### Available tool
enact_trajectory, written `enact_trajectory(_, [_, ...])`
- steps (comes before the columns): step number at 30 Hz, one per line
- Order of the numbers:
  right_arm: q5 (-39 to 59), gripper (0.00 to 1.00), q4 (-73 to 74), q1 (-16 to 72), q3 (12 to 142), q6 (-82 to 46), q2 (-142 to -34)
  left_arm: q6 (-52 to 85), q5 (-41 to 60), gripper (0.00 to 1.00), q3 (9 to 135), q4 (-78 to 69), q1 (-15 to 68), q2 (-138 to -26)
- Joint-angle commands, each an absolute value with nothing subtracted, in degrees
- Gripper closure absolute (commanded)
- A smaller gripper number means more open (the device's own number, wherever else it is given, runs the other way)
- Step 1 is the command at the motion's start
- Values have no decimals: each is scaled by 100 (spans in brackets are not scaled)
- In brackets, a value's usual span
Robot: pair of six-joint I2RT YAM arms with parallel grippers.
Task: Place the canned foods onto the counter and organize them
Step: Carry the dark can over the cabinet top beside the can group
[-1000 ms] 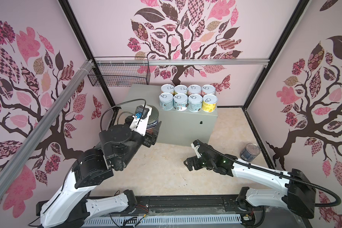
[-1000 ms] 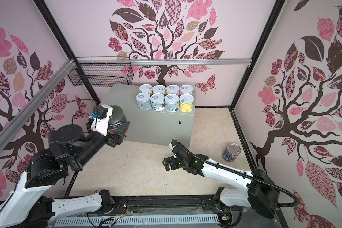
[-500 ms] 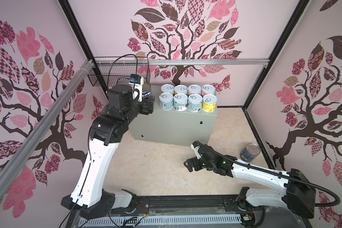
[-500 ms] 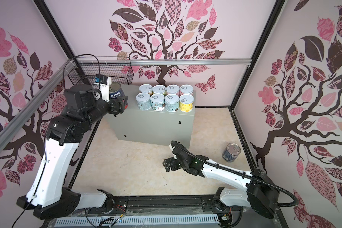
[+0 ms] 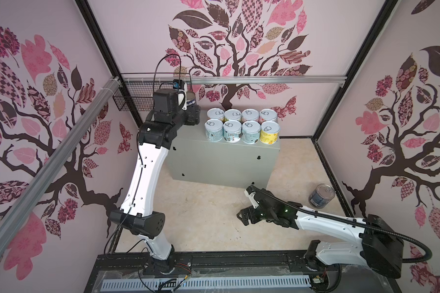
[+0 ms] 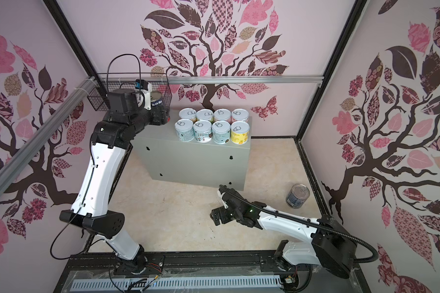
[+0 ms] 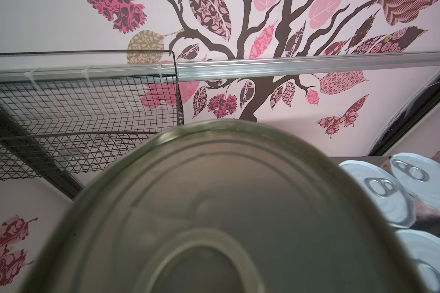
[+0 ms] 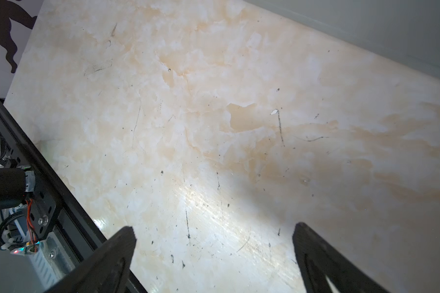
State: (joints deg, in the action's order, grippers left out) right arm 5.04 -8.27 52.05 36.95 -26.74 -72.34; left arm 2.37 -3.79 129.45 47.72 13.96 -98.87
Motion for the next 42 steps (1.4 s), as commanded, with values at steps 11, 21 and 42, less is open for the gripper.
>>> enact_trajectory(11, [861, 0, -642, 5234, 3594, -2637, -7592, 141, -581, 28, 13569, 3453, 1301, -10673])
enact_trajectory(21, [804, 0, -686, 5231, 3638, -2602, -7695, 202, -514, 24, 13564, 3296, 1274, -10859])
enact_trajectory(42, [783, 0, -737, 5234, 3647, -2579, -7635, 220, -332, 5, 12914, 2942, 1273, -10196])
